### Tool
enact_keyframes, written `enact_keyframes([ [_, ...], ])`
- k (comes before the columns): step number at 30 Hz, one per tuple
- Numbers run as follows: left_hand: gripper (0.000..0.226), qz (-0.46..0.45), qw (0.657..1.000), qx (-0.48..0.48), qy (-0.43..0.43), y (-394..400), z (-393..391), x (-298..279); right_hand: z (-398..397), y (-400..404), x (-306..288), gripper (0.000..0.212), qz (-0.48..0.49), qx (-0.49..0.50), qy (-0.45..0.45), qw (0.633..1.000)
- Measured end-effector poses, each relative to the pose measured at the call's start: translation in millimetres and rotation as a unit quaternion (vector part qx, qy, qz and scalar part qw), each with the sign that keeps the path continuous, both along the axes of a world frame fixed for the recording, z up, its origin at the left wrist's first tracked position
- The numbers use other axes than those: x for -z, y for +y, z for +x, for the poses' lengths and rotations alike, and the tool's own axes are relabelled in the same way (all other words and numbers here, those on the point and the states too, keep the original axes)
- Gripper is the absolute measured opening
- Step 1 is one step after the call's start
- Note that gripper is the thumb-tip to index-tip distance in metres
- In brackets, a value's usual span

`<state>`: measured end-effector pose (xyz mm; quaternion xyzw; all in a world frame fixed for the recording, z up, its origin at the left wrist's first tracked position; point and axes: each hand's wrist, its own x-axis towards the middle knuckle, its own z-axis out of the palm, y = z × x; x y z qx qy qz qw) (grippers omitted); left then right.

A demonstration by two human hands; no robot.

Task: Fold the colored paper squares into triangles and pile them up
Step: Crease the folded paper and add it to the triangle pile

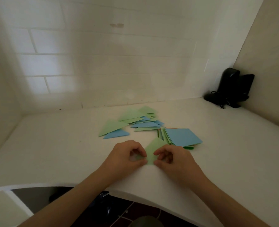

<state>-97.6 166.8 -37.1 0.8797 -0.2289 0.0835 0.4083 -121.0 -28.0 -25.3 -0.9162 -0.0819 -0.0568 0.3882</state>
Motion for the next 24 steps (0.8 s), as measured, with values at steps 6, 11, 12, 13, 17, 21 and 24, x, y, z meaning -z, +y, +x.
enact_keyframes([
  [6,0.013,-0.007,1.0,0.026,-0.005,3.6,-1.4,1.7,3.6,-3.0,-6.8,0.007,-0.023,-0.018,0.038,0.999],
  [11,0.023,0.024,0.997,0.065,-0.029,10.8,-5.9,1.5,2.4,12.7,-5.3,0.016,-0.114,-0.018,0.006,0.993],
  [12,0.027,0.033,0.996,0.075,-0.031,13.0,-7.9,0.8,1.5,14.0,-4.5,0.015,-0.12,-0.017,0.002,0.993],
  [13,0.031,0.041,0.995,0.083,-0.034,15.2,-9.8,0.2,1.2,14.0,-3.3,0.013,-0.123,-0.019,-0.001,0.992],
  [17,0.038,0.073,0.991,0.103,-0.041,20.0,-17.2,-1.7,-1.6,16.5,-4.0,0.011,-0.131,-0.029,0.013,0.991],
  [21,0.037,0.083,0.99,0.097,-0.061,20.0,-21.0,-4.5,-0.9,23.7,-11.8,0.015,-0.101,-0.065,0.064,0.991],
  [24,0.026,0.102,0.988,0.082,-0.084,21.5,-20.7,-5.8,1.7,21.3,-23.1,0.019,-0.075,-0.089,0.092,0.989],
])
